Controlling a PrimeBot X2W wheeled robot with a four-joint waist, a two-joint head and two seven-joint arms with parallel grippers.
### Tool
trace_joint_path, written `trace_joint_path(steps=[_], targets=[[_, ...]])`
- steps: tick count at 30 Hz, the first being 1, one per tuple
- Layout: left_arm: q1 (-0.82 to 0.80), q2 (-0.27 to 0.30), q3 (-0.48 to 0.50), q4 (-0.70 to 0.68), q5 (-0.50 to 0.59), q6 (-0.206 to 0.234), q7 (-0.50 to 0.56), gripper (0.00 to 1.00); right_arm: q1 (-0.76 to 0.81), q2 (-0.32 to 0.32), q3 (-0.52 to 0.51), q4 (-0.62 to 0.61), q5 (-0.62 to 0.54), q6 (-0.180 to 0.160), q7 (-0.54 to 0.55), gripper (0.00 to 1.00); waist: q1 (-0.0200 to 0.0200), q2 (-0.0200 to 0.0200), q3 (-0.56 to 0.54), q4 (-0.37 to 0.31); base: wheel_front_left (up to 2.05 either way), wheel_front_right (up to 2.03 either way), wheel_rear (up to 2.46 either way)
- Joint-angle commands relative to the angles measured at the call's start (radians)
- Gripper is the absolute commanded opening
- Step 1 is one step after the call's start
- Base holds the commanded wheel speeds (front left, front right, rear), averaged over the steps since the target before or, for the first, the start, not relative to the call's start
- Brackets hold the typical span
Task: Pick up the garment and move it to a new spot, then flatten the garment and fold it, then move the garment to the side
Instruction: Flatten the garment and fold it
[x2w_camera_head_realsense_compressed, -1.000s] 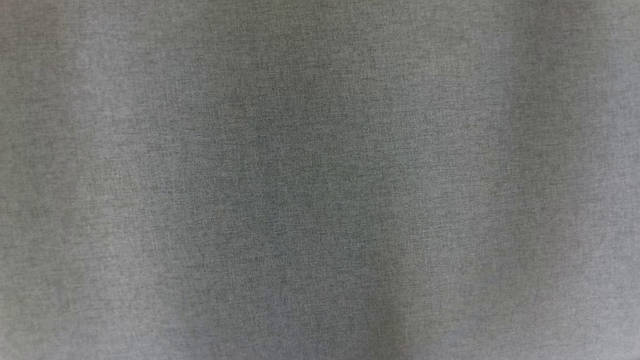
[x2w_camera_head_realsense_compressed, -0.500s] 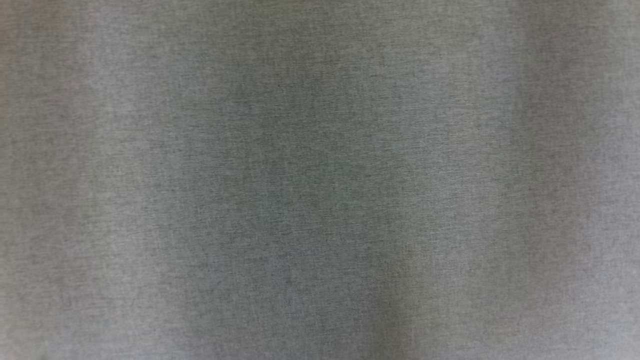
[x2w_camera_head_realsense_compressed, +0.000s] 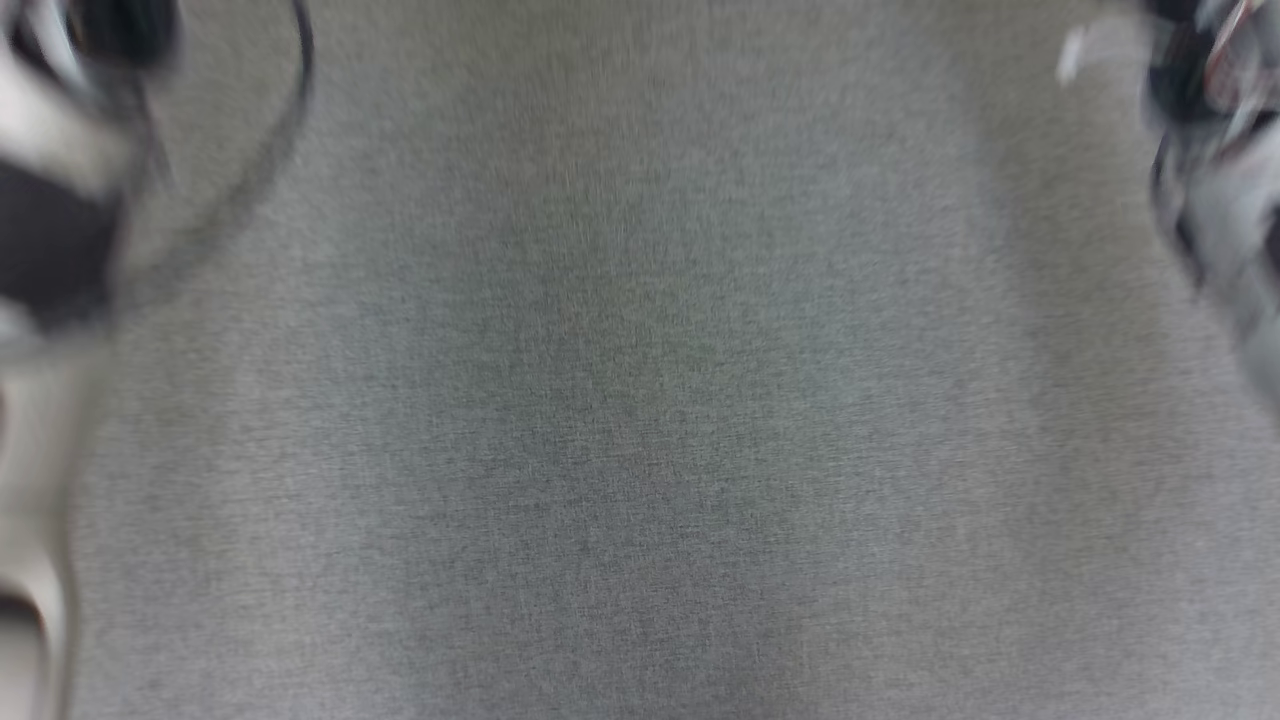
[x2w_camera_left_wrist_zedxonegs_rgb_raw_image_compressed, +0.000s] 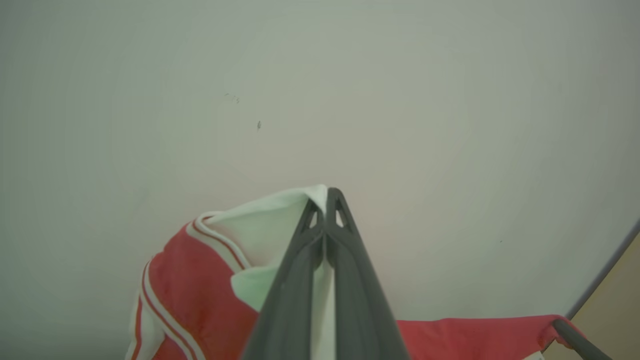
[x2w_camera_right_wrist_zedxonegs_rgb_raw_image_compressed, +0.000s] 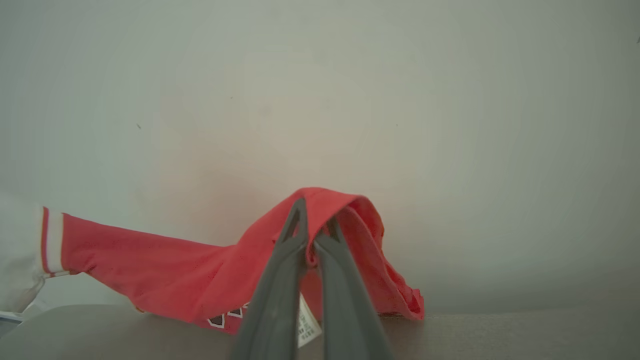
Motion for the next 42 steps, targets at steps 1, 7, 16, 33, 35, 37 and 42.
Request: trace_joint_path(steps=[1, 7, 16, 33, 35, 37, 42], targets=[[0.063, 0.004, 0.026, -0.041, 0.010, 0.015, -0.003, 0.00, 0.049, -0.014, -0.008, -0.025, 0.019, 0.003, -0.008, 0.00, 0.0002, 0.0001, -0.069, 0.000, 0.00, 0.00, 0.00], [0.454, 0.041, 0.099, -0.331, 0.060, 0.119, -0.003, 0.00, 0.345, -0.054, -0.067, -0.190, 0.063, 0.003, -0.015, 0.00, 0.0002, 0.0001, -0.143, 0.005, 0.00, 0.00, 0.00], [0.983, 0.000, 0.200, -0.625, 0.047, 0.224, -0.003, 0.00, 0.769, -0.042, -0.165, -0.360, 0.053, 0.003, 0.022, 0.00, 0.0002, 0.0001, -0.235, 0.030, 0.00, 0.00, 0.00], [1.474, -0.137, 0.245, -0.589, 0.073, 0.164, -0.003, 0.00, 1.327, 0.064, -0.444, -0.510, -0.098, 0.002, 0.161, 0.00, 0.0002, 0.0001, -0.402, 0.058, 0.00, 0.00, 0.00], [1.507, -0.152, 0.240, -0.587, 0.080, 0.163, -0.003, 0.00, 1.372, 0.084, -0.479, -0.530, -0.120, 0.002, 0.189, 0.00, 0.0002, 0.0001, -0.415, 0.060, 0.00, 0.00, 0.00], [1.536, -0.163, 0.241, -0.591, 0.084, 0.165, -0.003, 0.00, 1.419, 0.100, -0.518, -0.555, -0.140, 0.002, 0.222, 0.00, 0.0002, 0.0001, -0.424, 0.063, 0.00, 0.00, 0.00], [1.572, -0.176, 0.247, -0.600, 0.093, 0.164, -0.004, 0.00, 1.502, 0.127, -0.581, -0.607, -0.193, 0.002, 0.283, 0.00, 0.0002, 0.0001, -0.424, 0.072, 0.00, 0.00, 0.00]])
